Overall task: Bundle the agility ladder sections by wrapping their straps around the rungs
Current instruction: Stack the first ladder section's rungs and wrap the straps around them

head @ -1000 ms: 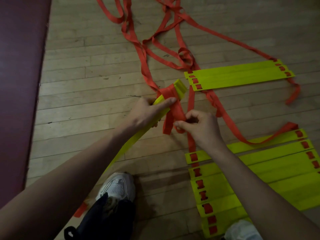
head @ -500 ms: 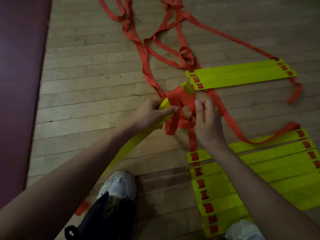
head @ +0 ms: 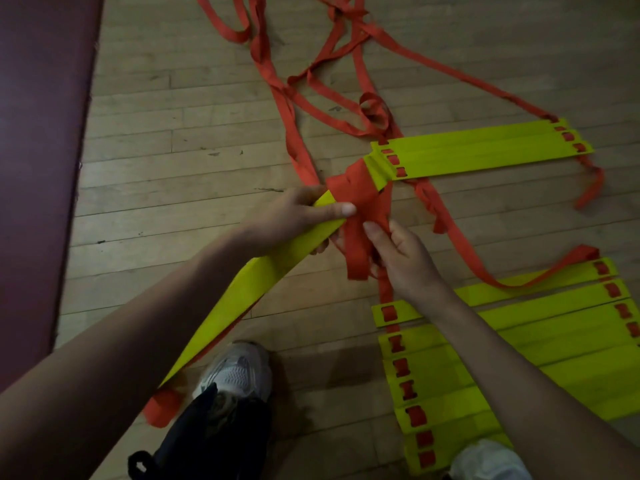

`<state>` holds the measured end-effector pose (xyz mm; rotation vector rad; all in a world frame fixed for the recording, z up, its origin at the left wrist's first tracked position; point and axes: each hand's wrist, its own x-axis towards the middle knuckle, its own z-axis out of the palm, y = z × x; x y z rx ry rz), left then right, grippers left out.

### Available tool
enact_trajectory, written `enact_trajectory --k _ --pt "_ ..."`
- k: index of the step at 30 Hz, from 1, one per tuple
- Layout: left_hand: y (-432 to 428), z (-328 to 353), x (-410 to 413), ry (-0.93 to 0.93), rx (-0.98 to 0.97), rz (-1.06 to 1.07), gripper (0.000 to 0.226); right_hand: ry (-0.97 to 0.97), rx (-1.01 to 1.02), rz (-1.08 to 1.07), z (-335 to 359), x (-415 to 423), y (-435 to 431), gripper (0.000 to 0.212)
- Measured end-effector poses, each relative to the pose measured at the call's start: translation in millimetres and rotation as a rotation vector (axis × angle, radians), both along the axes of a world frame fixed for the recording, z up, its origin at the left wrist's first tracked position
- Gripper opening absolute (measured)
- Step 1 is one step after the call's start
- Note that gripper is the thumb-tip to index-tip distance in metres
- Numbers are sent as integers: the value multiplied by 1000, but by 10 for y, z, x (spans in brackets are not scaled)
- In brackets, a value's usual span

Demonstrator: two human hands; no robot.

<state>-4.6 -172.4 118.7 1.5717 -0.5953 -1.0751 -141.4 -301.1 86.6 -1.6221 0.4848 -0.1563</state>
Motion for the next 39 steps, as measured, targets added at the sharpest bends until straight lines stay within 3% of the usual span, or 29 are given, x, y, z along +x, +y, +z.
enact_trajectory --k 3,5,10,14,17,20,24,26,29,31,33,35,39 --pt "16 37 42 152 -44 -90 35 -46 154 -16 -46 -16 49 14" --pt "4 76 22 207 -28 -193 51 -64 248 -39 -28 6 49 14" --pt "-34 87 16 261 16 -224 60 -87 316 -43 26 -17 -104 6" --pt "-51 54 -39 300 72 -328 57 -126 354 12 7 -29 -136 38" --pt "-57 -10 -112 403 86 -400 55 -144 397 54 34 36 -149 46" --pt "-110 -136 -119 471 134 -339 87 -167 421 34 58 90 -167 45" --pt "-195 -150 -116 221 273 -199 62 -125 374 -103 5 102 -168 41" --pt "-204 -148 -84 191 296 -91 52 -60 283 -143 -22 90 -169 46" --pt "-175 -61 -26 257 252 -95 66 22 226 -198 -32 95 -179 54" --pt "-146 -54 -51 72 274 -108 58 64 169 -227 -43 115 -186 44" --pt "-133 -144 -117 -239 304 -83 51 103 136 -268 -54 133 -170 27" --pt "-124 -259 -201 -416 261 -87 47 127 150 -292 -71 129 -139 27" --pt "-113 -366 -230 -382 240 -39 36 186 100 -227 -109 94 -136 20"
